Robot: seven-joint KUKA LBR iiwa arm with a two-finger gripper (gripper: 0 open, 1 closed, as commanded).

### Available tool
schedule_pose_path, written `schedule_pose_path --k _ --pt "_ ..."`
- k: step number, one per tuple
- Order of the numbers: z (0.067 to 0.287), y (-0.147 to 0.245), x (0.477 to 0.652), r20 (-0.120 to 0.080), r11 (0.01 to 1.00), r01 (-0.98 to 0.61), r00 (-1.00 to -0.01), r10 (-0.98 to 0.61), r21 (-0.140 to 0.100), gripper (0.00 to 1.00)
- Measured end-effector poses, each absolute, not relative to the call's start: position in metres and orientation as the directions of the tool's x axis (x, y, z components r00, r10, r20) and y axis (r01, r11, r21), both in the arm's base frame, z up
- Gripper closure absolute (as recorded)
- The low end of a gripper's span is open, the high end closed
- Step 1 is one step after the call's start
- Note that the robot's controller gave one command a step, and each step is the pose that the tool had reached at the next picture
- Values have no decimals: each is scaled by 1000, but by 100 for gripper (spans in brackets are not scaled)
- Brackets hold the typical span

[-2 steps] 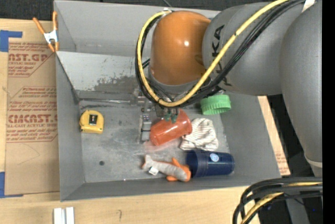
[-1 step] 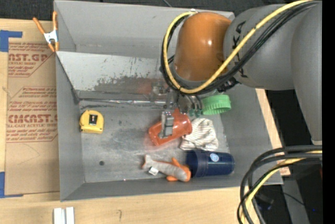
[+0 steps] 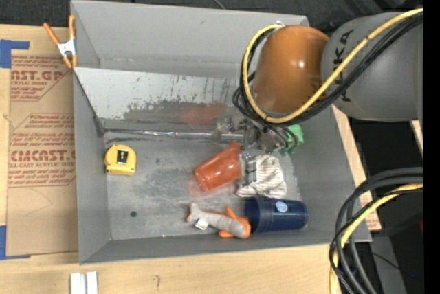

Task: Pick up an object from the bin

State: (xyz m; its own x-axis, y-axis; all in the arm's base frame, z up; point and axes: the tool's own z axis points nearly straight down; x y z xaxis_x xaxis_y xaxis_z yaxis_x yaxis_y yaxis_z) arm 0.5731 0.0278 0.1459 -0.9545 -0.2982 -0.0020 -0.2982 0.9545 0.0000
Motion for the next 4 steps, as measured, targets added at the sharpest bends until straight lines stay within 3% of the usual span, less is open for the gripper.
schedule_pose_path --k 1,2,3,4 --pt "139 16 589 -3 967 -256 -967 -256 1 0" --pt "70 22 590 -3 918 -397 -918 -397 0 0" --pt "70 31 593 -4 919 -394 -919 -394 1 100" --pt "70 31 593 -4 919 -394 -919 -394 1 100"
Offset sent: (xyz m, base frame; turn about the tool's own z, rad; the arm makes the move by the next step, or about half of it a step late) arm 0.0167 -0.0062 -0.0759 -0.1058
